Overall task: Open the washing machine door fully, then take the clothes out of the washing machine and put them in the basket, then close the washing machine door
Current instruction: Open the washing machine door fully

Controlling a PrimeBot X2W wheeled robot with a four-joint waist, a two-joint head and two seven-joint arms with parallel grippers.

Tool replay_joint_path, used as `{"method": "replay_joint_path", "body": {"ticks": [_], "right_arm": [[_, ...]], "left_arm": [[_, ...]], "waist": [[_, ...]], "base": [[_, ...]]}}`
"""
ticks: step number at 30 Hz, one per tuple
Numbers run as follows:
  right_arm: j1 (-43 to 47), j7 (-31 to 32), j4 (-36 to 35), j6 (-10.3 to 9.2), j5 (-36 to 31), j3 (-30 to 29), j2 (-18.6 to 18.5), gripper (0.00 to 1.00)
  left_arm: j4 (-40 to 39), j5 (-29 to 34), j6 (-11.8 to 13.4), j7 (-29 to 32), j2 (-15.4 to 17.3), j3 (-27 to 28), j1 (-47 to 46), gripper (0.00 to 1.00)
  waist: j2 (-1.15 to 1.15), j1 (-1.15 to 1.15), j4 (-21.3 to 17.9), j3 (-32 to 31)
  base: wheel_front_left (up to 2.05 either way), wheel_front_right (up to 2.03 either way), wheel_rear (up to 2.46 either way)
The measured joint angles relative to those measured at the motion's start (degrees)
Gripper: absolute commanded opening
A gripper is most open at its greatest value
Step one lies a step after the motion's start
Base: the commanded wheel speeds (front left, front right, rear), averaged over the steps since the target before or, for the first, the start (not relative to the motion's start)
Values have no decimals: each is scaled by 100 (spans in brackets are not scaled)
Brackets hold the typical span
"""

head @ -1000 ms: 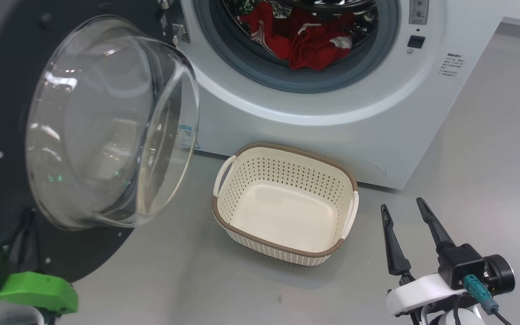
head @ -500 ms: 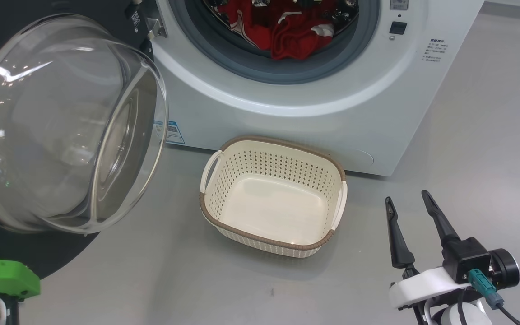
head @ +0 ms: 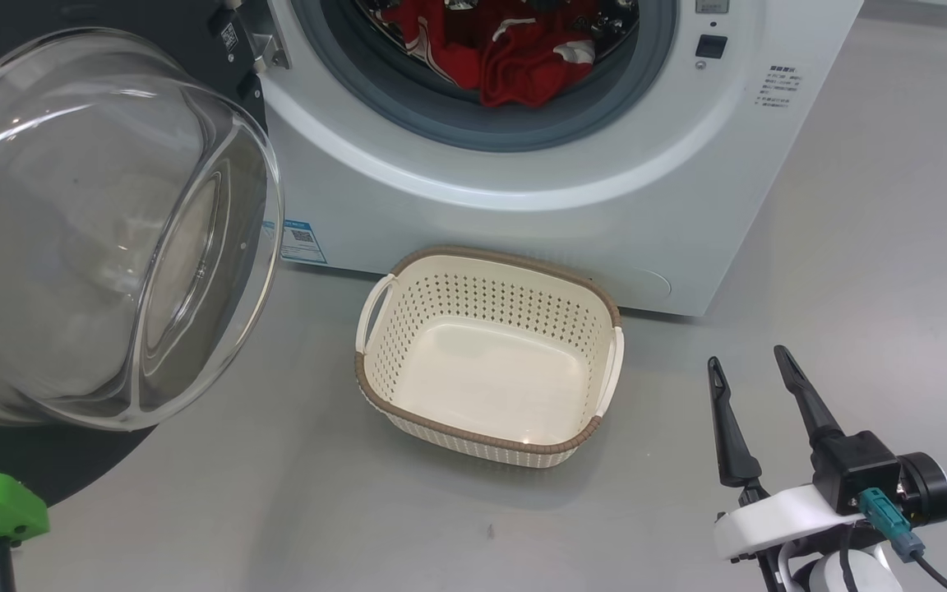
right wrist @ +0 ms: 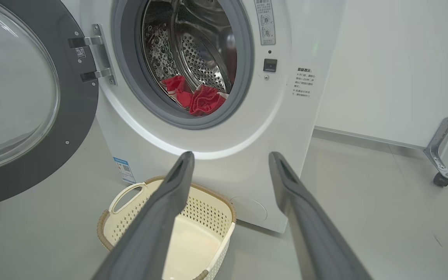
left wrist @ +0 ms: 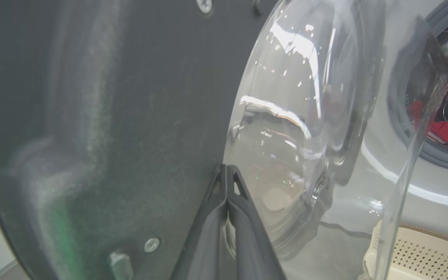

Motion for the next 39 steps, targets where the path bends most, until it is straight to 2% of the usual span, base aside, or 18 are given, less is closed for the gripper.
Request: {"method": "replay_joint_path", "body": {"ticks": [11,28,39], "right_arm": [[2,0,3,-1,13,-12,0,100],[10,0,36,-8,18,-42,8,100],[8,-1,76,-8,19,13,60,100]], "left_arm": [[-34,46,46,-331,-185,-115,22,0],[-826,409,41,-572,-558,-849,688,0],[-1273,508,-254,-563,-665,-1474,921,0]], "waist": [[0,0,-68,-61],[0,0,-232,-132],[0,0,-529,-160]], "base": [[0,0,0],[0,0,0],[0,0,0]]}}
